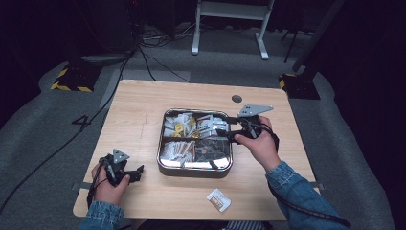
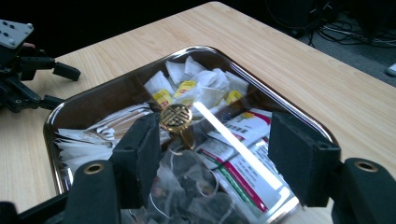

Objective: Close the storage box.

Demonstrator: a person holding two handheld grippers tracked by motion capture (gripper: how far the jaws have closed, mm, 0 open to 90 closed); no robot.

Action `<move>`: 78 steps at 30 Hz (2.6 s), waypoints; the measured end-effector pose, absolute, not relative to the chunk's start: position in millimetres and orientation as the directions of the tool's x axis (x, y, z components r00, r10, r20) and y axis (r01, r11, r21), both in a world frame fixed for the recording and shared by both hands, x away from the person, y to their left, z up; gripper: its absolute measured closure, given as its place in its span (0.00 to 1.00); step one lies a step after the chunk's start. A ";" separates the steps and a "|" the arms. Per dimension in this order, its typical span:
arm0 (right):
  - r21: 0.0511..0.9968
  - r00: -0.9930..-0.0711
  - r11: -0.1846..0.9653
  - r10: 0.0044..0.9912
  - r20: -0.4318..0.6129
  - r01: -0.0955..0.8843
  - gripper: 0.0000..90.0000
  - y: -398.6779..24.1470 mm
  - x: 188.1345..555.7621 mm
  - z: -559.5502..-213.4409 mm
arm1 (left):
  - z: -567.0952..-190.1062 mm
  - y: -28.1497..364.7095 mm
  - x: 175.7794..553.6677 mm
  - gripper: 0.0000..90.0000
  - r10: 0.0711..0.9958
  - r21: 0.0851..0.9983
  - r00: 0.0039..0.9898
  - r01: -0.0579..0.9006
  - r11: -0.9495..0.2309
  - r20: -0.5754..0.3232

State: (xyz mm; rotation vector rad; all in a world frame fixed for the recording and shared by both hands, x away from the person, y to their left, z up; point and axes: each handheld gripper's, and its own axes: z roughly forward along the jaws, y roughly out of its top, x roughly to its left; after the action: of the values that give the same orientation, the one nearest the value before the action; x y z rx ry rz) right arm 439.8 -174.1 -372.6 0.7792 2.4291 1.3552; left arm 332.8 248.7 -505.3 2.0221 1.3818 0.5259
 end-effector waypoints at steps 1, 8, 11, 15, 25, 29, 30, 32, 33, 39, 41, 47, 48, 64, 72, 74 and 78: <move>0.844 -0.822 0.421 0.568 0.040 0.332 0.39 -177.1 439.8 -372.7 | -505.3 248.7 332.6 0.16 0.928 0.689 0.372 0.678 -0.255 -0.023; 0.842 -0.806 0.415 0.591 0.039 0.345 0.39 -194.6 438.1 -375.3 | -505.1 248.9 331.9 0.16 0.926 0.687 0.376 0.679 -0.258 -0.024; 0.843 -0.799 0.409 0.600 0.040 0.350 0.39 -202.4 436.9 -376.7 | -505.3 248.8 331.9 0.16 0.927 0.689 0.374 0.678 -0.256 -0.023; 0.843 -0.784 0.399 0.619 0.044 0.361 0.39 -215.2 435.4 -379.9 | -505.2 248.9 332.0 0.16 0.927 0.689 0.375 0.678 -0.257 -0.024; 0.834 -0.741 0.391 0.671 0.031 0.390 0.36 -255.5 424.7 -387.6 | -505.4 248.1 335.9 0.14 0.925 0.687 0.380 0.679 -0.258 -0.028; 0.825 -0.723 0.396 0.690 0.022 0.403 0.36 -272.3 420.5 -394.7 | -505.1 247.8 336.8 0.14 0.925 0.685 0.380 0.681 -0.259 -0.028; 0.824 -0.717 0.393 0.696 0.023 0.408 0.36 -276.0 419.4 -397.1 | -505.1 247.8 336.8 0.14 0.925 0.684 0.380 0.681 -0.260 -0.028; 0.821 -0.707 0.385 0.706 0.032 0.422 0.36 -283.3 417.2 -403.3 | -505.0 247.8 336.8 0.14 0.925 0.684 0.380 0.682 -0.260 -0.028; 0.820 -0.704 0.383 0.709 0.034 0.425 0.36 -285.5 416.6 -405.5 | -505.1 247.8 336.8 0.14 0.925 0.684 0.380 0.681 -0.260 -0.028; 0.812 -0.687 0.388 0.726 0.021 0.435 0.35 -301.1 413.2 -422.4 | -505.0 247.8 336.8 0.14 0.925 0.684 0.380 0.681 -0.260 -0.027; 0.808 -0.683 0.383 0.730 0.032 0.447 0.35 -305.6 413.1 -428.8 | -505.0 247.8 336.8 0.14 0.925 0.684 0.380 0.682 -0.260 -0.027; 0.795 -0.663 0.382 0.747 0.034 0.471 0.34 -317.8 413.6 -447.7 | -505.0 247.7 337.0 0.14 0.925 0.684 0.380 0.682 -0.260 -0.028; 0.787 -0.659 0.386 0.752 0.034 0.481 0.34 -320.5 414.3 -451.4 | -505.0 247.6 336.9 0.14 0.925 0.683 0.380 0.683 -0.259 -0.029; 0.742 -0.645 0.454 0.763 -0.037 0.493 0.30 -331.1 414.3 -489.4 | -505.5 247.1 338.2 0.14 0.925 0.688 0.379 0.679 -0.257 -0.029; 0.735 -0.641 0.437 0.767 -0.004 0.518 0.16 -330.9 412.8 -504.6 | -505.4 247.0 338.5 0.14 0.924 0.687 0.381 0.679 -0.258 -0.029; 0.734 -0.642 0.441 0.767 -0.009 0.517 0.15 -330.2 412.9 -504.7 | -505.4 247.0 338.5 0.14 0.924 0.687 0.381 0.679 -0.259 -0.028; 0.732 -0.638 0.440 0.770 -0.011 0.519 0.14 -328.7 412.3 -504.8 | -505.4 247.0 338.5 0.14 0.924 0.687 0.381 0.679 -0.259 -0.028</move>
State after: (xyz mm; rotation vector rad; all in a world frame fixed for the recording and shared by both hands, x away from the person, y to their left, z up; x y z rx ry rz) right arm 412.3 -328.7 -504.8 1.0997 2.3544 1.0191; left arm 338.5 247.0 -505.4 2.0266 1.3733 0.5139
